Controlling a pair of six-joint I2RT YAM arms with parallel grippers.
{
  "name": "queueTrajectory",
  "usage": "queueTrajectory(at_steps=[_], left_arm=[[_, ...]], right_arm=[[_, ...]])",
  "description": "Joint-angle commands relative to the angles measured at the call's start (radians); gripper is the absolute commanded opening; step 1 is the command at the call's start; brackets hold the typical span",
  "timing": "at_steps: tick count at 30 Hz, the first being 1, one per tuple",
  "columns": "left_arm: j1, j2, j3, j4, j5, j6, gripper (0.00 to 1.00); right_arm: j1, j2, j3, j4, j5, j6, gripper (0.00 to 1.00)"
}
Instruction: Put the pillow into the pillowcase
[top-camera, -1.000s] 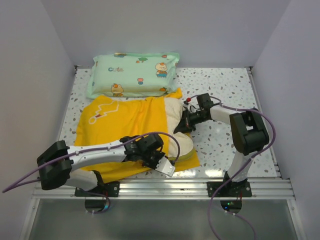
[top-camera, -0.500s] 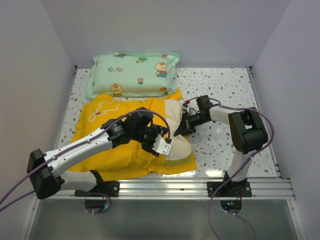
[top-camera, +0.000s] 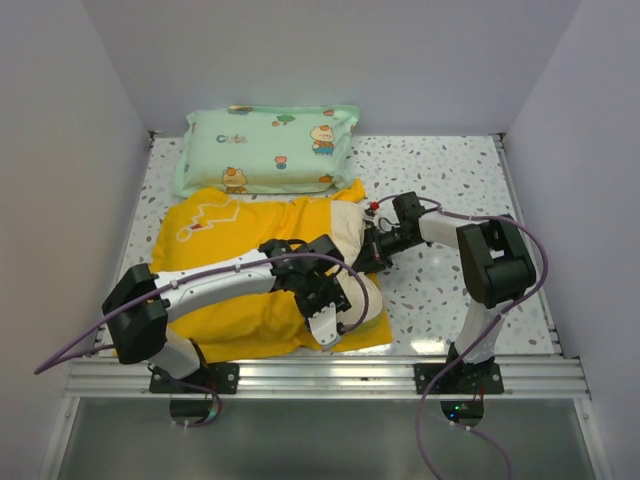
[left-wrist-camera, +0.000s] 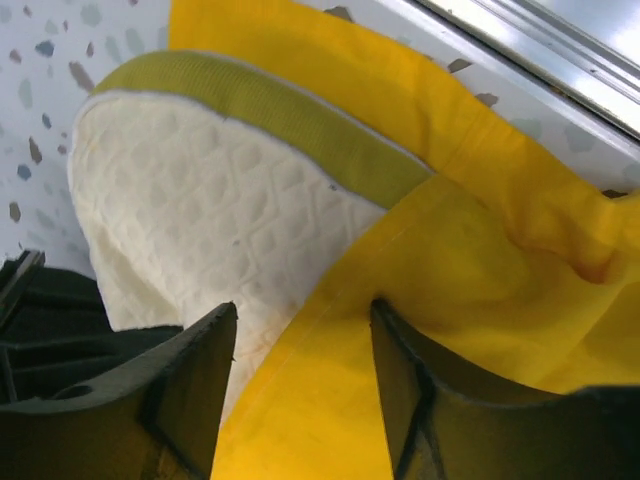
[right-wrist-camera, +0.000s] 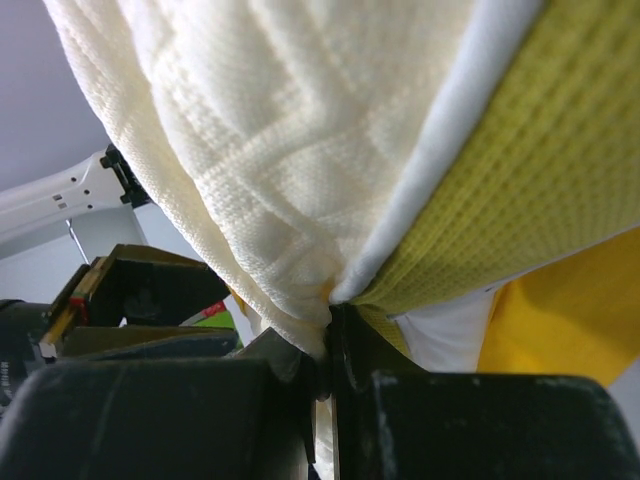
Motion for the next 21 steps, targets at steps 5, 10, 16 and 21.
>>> queueTrajectory(at_steps=[5, 10, 16, 21], left_arm=[[-0.053, 0.038, -0.004, -0.15, -0.048, 0.182, 0.31], [-0.05, 0.041, 0.018, -0.124, -0.045, 0.158, 0.03], [-0.052, -0.031, -0.016, 0.189, 0.022, 0.021, 0.0], [-0.067, -0.027, -0.018, 0.483, 0.088, -0.115, 0.0]], right_arm=[[0.013, 0.019, -0.013, -0.051, -0.006, -0.028, 0.0], [0.013, 0.025, -0.02, -0.043, -0.01, -0.026, 0.0], [0.015, 0.035, -0.042, 0.007, -0.017, 0.011, 0.0], [0.027, 0.038, -0.056, 0.075, -0.033, 0.069, 0.0]])
